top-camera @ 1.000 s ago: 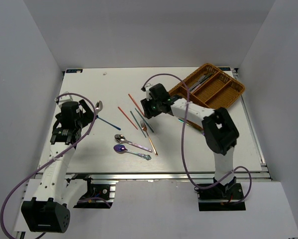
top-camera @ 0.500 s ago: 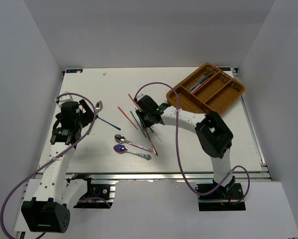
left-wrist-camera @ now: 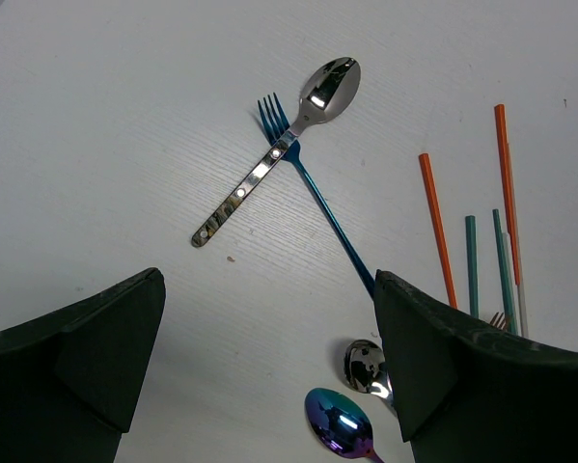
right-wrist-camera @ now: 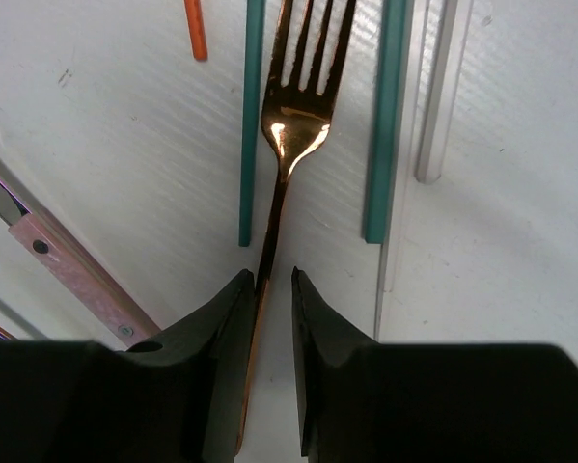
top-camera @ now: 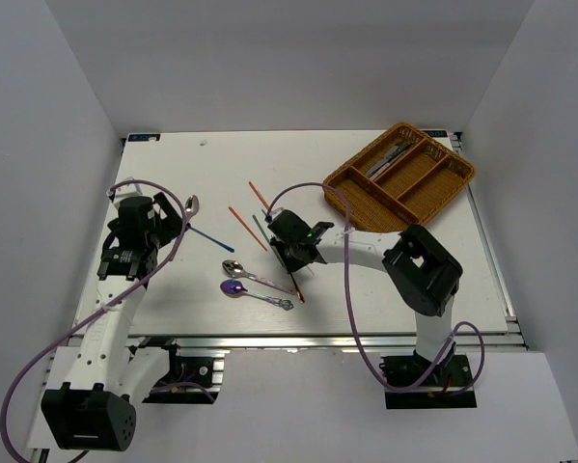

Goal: Sort the eating utensils into containers

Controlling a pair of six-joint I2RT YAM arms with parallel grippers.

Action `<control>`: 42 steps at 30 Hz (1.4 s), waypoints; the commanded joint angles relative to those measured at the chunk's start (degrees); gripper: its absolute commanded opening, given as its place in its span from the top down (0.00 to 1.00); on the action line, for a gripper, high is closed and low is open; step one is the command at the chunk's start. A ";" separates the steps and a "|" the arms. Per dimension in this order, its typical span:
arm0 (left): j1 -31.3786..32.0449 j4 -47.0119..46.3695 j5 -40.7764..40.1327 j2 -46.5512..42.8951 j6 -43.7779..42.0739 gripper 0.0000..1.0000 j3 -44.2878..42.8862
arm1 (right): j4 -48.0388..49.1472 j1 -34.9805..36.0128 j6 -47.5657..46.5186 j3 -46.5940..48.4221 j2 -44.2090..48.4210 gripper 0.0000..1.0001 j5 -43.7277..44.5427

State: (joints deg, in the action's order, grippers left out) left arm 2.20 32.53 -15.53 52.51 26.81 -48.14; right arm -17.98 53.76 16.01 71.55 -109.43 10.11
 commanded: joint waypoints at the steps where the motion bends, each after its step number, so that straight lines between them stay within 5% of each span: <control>1: 0.09 -0.63 0.76 -0.92 -0.44 0.02 0.15 | -0.39 0.91 1.30 -0.88 -0.52 0.72 -0.01; 12: 0.09 -0.72 0.94 -1.09 -0.44 0.02 0.24 | -2.06 2.14 2.62 -1.23 -1.40 0.79 3.68; 17: 0.09 -0.72 1.38 -0.83 -0.44 0.02 0.33 | -3.21 2.14 4.99 -3.25 -2.02 1.00 6.15; 30: 0.18 -0.98 1.73 -0.66 -0.53 0.02 0.41 | -2.94 -1.19 4.65 1.66 7.20 1.00 12.13; 33: 0.18 -0.98 1.99 -0.57 -0.53 0.02 0.42 | -3.11 -4.61 2.10 4.29 10.98 1.00 9.15; 42: 0.09 -1.16 2.17 -1.01 -0.62 0.02 0.42 | 3.02 -30.18 3.31 9.83 11.09 1.00 -5.54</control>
State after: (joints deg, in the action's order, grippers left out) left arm 2.20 32.34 -14.06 52.51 26.76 -48.14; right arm -18.52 30.15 17.67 79.13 -97.95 9.63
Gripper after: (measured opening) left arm 0.981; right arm 0.009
